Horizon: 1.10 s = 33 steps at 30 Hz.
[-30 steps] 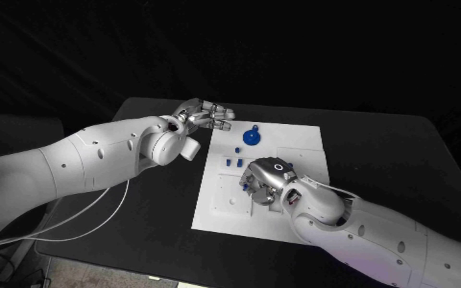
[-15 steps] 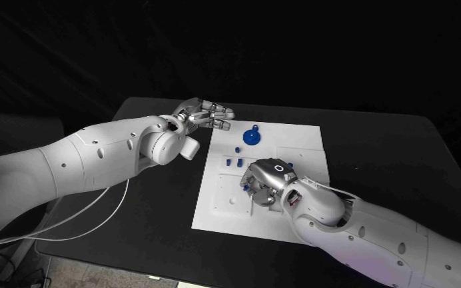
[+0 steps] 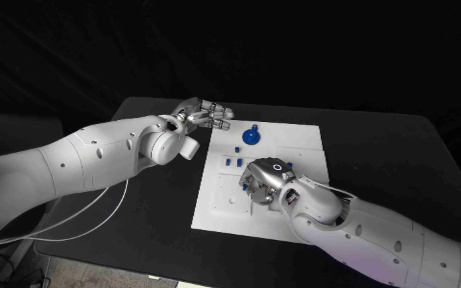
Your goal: Assemble the parts on the task board
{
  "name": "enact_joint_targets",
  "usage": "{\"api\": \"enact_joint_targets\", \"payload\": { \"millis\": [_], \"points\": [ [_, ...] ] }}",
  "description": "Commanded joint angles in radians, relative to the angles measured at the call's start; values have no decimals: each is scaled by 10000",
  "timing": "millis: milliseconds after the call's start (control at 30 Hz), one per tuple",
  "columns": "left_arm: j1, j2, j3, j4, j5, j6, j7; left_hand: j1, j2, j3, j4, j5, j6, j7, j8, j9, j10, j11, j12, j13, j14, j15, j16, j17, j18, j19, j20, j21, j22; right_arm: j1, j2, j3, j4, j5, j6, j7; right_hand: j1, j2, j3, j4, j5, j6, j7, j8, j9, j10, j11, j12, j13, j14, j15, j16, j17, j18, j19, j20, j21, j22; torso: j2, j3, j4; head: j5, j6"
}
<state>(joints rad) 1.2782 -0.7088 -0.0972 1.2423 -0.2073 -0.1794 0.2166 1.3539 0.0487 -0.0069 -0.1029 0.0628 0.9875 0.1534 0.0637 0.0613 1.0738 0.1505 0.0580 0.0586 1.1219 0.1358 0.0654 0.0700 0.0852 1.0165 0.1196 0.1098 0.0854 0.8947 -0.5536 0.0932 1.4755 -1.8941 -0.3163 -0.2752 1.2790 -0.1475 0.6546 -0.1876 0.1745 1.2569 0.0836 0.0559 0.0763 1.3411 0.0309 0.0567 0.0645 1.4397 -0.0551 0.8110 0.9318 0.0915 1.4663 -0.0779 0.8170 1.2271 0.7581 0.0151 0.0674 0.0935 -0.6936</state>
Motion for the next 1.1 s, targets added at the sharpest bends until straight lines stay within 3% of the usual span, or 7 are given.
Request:
{"api": "enact_joint_targets", "payload": {
  "millis": [33, 200, 600, 700, 933, 1100],
  "points": [
    [27, 13, 11, 20, -20, 109, 24, 35, -19, -2, 38, 53, -28, 15, -22, 6, -70, -30, 8, 16, -82, 16, -37, 2, -145, 1, 41, 27, -9, -26, 40, -41, -90, -111, 411, -119, -118, -34, -187, 66, 31, -171, 21, 64, -48, -198, 32, 34, -20, 9, 25, -70, -22, 202, 547, 7, -65, -31, -1, 6, 9, -17, -2],
    [27, 8, 11, 19, -18, 117, 14, 35, -27, -8, 43, 43, -39, 18, -22, 5, -86, -23, 8, 16, -93, 21, -38, 1, -147, -8, 47, 31, -22, -26, 66, -75, -138, -24, 399, -75, -141, -91, -468, 191, 84, -679, 128, 60, -113, -477, 126, 35, -22, 22, 120, -51, -46, 222, 553, 99, -113, -70, -2, 5, 11, -31, -5],
    [27, -3, 11, 19, -16, 136, -1, 35, -27, -8, 43, 43, -39, 18, -22, 5, -86, -23, 8, 16, -93, 21, -38, 1, -147, -8, 47, 31, -22, -26, 26, -96, -113, 176, 266, 33, -177, -244, -777, 388, 356, -827, 148, 66, -108, -638, 172, 35, -25, 17, 171, -38, -155, 271, 552, 162, -265, -222, -2, 5, 10, -28, -8],
    [27, -4, 11, 19, -16, 144, -4, 35, -27, -8, 43, 43, -39, 18, -22, 5, -86, -23, 8, 16, -93, 21, -38, 1, -147, -8, 47, 31, -22, -26, -6, -98, -63, 253, 96, -7, -238, -350, -719, 433, 459, -963, 191, 67, -109, -991, 280, 35, -39, 36, 272, -53, -214, 294, 549, 249, -448, -350, -4, 7, 9, -32, -4],
    [27, -14, 11, 14, -8, 205, -8, 40, -24, -9, 54, 41, -81, 21, -25, 3, -89, -20, 9, 17, -93, 20, -34, 4, -145, -14, 49, 38, -37, -26, -228, -97, 256, 524, -412, -236, -304, -662, -1048, 657, 526, -1224, 193, 64, -113, -1992, 529, 37, -48, 47, 375, -243, -564, 569, 529, 356, -1291, -980, -11, 3, -1, -84, 30],
    [27, -32, 11, 16, -2, 222, -16, 40, -24, -9, 54, 41, -81, 21, -25, 3, -89, -20, 9, 17, -93, 20, -34, 4, -145, -14, 49, 38, -37, -23, -514, -10, 630, 794, -736, -245, 58, -673, -1760, 812, 532, -1379, 168, 65, -117, -2356, 618, 39, -53, 54, 450, -134, -825, 667, 533, 459, -1139, -1241, -8, 0, -9, -102, 101]
  ]
}}
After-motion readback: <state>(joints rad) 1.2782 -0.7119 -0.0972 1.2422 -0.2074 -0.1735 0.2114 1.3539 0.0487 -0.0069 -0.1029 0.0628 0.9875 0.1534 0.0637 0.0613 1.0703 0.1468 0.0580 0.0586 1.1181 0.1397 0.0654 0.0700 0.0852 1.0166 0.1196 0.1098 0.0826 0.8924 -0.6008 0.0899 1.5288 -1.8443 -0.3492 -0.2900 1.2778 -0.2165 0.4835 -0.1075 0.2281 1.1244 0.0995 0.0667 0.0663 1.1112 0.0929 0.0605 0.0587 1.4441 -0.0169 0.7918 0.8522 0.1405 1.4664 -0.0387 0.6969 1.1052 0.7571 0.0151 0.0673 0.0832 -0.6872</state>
